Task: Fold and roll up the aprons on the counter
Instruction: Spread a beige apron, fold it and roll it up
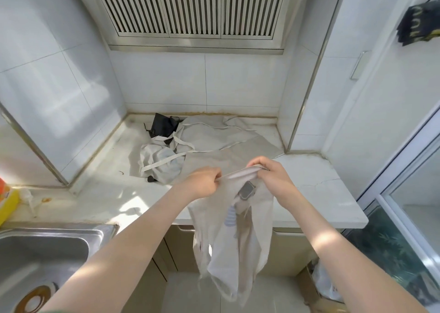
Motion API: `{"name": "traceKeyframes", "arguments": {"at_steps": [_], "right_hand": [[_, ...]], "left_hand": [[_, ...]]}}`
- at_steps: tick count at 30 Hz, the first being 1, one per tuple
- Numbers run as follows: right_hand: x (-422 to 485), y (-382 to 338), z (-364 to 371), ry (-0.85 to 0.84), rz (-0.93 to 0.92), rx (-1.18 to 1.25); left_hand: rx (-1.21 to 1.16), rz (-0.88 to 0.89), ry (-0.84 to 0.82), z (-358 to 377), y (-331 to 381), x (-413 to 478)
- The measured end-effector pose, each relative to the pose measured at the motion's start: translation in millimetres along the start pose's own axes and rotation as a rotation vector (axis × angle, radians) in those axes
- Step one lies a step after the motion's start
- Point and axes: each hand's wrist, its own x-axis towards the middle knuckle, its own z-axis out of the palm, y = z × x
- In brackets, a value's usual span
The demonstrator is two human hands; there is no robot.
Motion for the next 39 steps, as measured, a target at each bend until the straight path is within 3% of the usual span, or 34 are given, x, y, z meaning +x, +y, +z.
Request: {"name": "traceKeyframes", "arguments": {"at_steps": [4,6,8,10,12,14,17,20,22,25,30,33,35,37,39], "right_hand": [[1,0,-21,0.154,-0.099,-0.024],[3,8,-30,0.147,-0.123,-0.135],[6,32,-36,0.038,-0.07,-0.42],[4,60,-43,0.022,0.056,-0.609],[1,75,-49,0.106,0.167,-0.624],[0,72,-53,0.169,0.199,-0.635],[0,65,-46,0.107,0.16,-0.573],[0,48,-30,-0.008,0.067,-0.425],[1,34,-19,-0.033,-0.016,-0.39],[4,27,-17,0.001,-0.046,-0.41],[-1,65,-49,0.029,0.124,-0.662],[-11,79,-61,0.126,0.221,-0.358],[-11,68,-57,0.118,0.193,-0.126],[-7,53,-49,0.005,0.155,-0.006],[-6,41,-40,-0.142,0.147,-0.064]], "left_hand": [[-0.082,-0.159,0.05,3,-7,4],[-0.279,-0.208,0.267,0,-6,7],[-0.392,-0.22,0.442,-4,-4,7],[-0.235,-0.202,0.374,-6,2,5],[-0.08,-0.244,0.298,-4,1,6],[0.006,-0.306,0.232,-3,-5,12],[0.242,-0.296,0.155,4,-7,18],[0.079,0.038,0.132,20,25,17],[-0.065,0.152,0.139,32,46,15],[-0.225,0.046,0.275,37,53,14],[-0.379,-0.159,0.417,16,42,11],[-0.279,-0.233,0.377,3,27,13],[-0.183,-0.226,0.324,-1,25,11],[-0.227,-0.216,0.315,-5,33,7],[-0.308,-0.179,0.338,-11,46,7]]}}
